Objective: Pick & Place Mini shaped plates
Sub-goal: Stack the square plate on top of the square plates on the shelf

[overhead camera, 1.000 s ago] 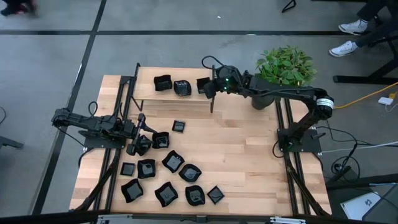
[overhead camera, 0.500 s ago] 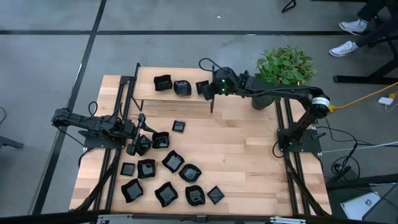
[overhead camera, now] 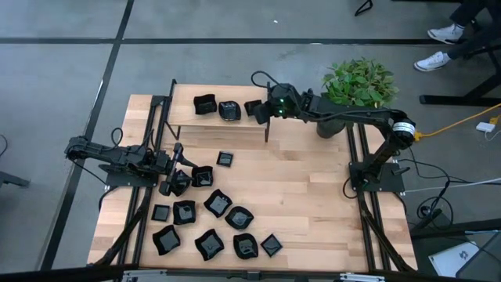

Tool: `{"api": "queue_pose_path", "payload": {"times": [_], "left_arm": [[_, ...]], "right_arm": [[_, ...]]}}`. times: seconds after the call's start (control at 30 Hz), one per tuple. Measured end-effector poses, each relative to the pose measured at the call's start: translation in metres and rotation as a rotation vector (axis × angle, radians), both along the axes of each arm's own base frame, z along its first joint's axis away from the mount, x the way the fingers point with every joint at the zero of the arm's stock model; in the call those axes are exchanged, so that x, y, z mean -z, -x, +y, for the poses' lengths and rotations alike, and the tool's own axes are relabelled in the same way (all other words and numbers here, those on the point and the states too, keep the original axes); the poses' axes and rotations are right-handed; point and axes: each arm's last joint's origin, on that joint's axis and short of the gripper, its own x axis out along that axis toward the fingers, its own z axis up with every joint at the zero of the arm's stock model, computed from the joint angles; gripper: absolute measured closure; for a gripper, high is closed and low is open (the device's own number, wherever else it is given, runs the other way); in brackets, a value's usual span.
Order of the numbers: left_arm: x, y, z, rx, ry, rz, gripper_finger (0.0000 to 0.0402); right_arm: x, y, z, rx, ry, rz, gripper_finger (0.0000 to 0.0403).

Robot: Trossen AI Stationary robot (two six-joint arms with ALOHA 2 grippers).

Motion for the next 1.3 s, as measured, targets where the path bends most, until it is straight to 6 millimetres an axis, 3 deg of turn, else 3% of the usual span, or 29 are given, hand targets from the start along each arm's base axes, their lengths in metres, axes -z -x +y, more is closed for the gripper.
{"api": "queue_pose_path", "payload": {"times": [0.47, 1.0, 1.3], "left_arm": [[0.0, 0.0, 0.0, 0.0, 0.0, 0.0, 0.0194], [0.0, 0.0, 0.0, 0.001, 0.0, 0.0, 0.0194], [0.0, 0.0, 0.0, 0.0, 0.0, 0.0, 0.0194]], "right_arm": [[-0.01, 0.002, -0.009, -0.023, 0.052, 0.018, 0.0398], [-0.007, 0.004, -0.009, -0.025, 0.034, 0.045, 0.0325], [-0.007, 0.003, -0.008, -0.037, 0.032, 0.044, 0.0316]]}}
